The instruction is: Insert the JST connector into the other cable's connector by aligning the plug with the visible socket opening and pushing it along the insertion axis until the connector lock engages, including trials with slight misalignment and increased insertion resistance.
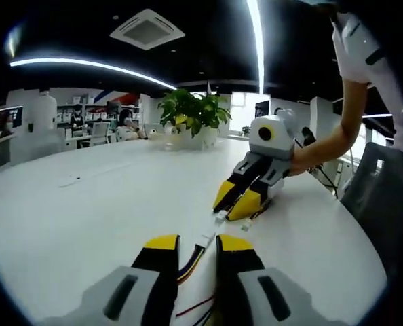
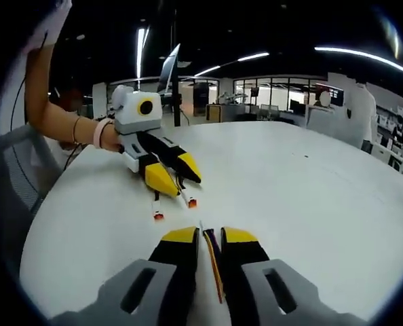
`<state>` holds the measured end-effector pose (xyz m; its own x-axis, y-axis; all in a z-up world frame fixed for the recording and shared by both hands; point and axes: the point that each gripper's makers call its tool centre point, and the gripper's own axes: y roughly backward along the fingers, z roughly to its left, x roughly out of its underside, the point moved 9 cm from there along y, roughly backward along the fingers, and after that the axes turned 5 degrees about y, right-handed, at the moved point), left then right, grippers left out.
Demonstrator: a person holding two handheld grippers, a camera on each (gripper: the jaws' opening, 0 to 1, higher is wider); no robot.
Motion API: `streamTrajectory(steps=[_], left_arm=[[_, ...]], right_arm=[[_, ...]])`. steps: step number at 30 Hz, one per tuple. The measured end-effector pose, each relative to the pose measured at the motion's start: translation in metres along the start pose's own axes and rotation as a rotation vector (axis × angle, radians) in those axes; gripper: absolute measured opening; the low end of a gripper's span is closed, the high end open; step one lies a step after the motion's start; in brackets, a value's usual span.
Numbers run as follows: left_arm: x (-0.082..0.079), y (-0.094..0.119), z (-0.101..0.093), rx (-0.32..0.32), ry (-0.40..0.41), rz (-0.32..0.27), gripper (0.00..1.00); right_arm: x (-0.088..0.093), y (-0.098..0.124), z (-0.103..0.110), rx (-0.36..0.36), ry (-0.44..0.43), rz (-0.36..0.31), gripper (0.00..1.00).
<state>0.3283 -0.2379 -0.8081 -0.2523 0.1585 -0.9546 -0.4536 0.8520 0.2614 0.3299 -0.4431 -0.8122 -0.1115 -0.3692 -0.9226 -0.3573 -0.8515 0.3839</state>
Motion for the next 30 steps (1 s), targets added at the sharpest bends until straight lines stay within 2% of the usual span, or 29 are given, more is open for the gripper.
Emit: streamTrajectory(steps=[5,11,18,30], left_arm=[[0.003,-0.001,-0.001,0.009,0.005,0.006,0.14],[0.004,-0.001,-0.001,0.006,-0.015,0.008,0.10],[0.006,0.002,0.000,-0.002,-0.049,0.014,0.09],[0.007,0.001,0.001,0.022,-0.069,0.016,0.08]], right_arm=[[0.002,0.001,-0.003,-0.001,0.012,-0.013,0.05],[0.002,0.001,-0.003,-0.007,0.034,-0.019,0.05],[0.000,-0.003,-0.001,-0.028,0.054,-0.028,0.05],[0.000,-0.010,-0.002,-0.062,0.065,-0.053,0.05]])
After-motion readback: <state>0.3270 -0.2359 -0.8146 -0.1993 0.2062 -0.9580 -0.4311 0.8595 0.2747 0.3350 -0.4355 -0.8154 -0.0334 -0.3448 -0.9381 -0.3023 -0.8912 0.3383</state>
